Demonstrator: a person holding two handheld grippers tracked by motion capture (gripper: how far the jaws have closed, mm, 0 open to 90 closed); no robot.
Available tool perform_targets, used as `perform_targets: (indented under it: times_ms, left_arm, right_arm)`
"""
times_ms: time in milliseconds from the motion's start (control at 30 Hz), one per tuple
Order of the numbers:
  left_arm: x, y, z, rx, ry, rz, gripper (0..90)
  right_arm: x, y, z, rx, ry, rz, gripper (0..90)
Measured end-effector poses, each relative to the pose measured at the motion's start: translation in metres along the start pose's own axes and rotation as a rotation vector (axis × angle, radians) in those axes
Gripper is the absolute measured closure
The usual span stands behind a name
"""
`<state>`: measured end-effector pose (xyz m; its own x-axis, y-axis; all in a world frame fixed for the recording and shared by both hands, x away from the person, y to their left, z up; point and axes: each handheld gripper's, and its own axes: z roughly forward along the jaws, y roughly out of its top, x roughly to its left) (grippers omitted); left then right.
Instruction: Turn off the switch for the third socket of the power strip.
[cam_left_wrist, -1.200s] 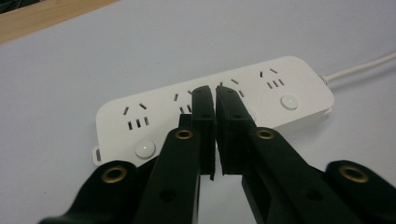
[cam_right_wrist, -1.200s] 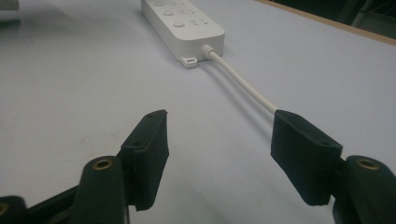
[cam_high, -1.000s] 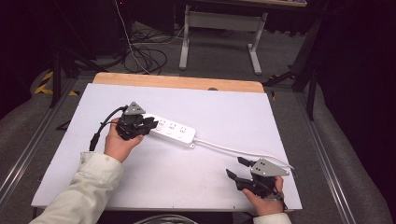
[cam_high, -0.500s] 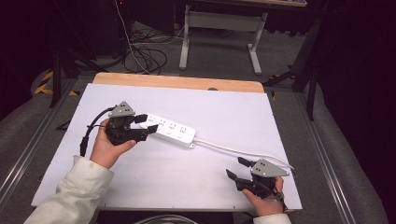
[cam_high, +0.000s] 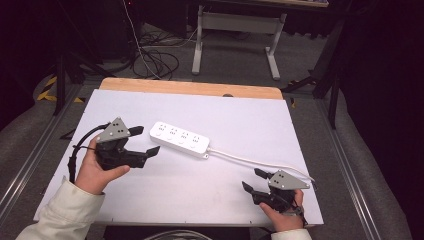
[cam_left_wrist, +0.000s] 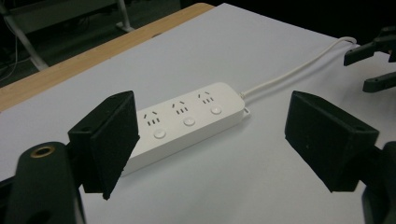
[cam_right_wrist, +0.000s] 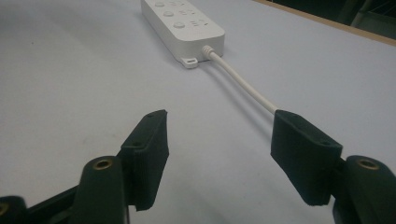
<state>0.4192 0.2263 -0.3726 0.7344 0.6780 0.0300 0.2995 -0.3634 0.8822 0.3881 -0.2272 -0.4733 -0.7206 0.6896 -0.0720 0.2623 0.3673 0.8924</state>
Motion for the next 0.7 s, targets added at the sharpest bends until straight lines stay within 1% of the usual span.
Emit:
perform_targets:
  times_ms: [100,167,267,333,367,433,500,567,633,667,700]
  left_arm:
    - [-0.002,-0.009,-0.006,-0.010,-0.003,-0.001,14.8]
    - [-0.004,-0.015,-0.010,-0.015,0.000,0.008,13.7]
    - [-0.006,-0.024,-0.016,-0.041,-0.014,0.012,12.6]
    - [-0.005,-0.032,-0.020,-0.057,-0.026,0.002,12.2]
    - [-0.004,-0.036,-0.022,-0.066,-0.020,0.001,12.8]
    - [-0.003,-0.043,-0.026,-0.081,-0.021,-0.004,14.0]
    - [0.000,-0.050,-0.028,-0.081,-0.017,-0.005,13.8]
    - [0.003,-0.058,-0.030,-0.083,-0.018,-0.016,13.5]
    - [0.006,-0.067,-0.032,-0.083,-0.019,-0.031,13.3]
    - [0.007,-0.071,-0.033,-0.084,-0.023,-0.051,13.3]
    - [0.008,-0.075,-0.034,-0.087,-0.015,-0.047,13.3]
  right_arm:
    - [0.000,0.000,0.000,0.002,-0.001,0.000,37.2]
    - [0.000,0.000,0.000,0.004,0.001,0.001,37.2]
    - [0.000,0.000,0.001,0.002,0.004,-0.001,37.2]
    - [0.000,0.000,0.000,0.002,0.002,0.001,37.2]
    - [0.000,0.000,0.000,0.002,0.002,0.002,37.2]
    - [0.000,0.000,0.000,0.003,0.002,0.001,37.2]
    - [0.000,0.000,0.000,0.002,0.002,0.000,37.2]
    - [0.000,0.000,0.000,0.001,0.002,0.000,37.2]
    - [0.000,0.000,0.000,0.001,0.000,0.000,37.2]
    - [0.000,0.000,0.000,0.000,0.002,0.000,37.2]
    - [0.000,0.000,0.000,0.000,0.002,0.000,37.2]
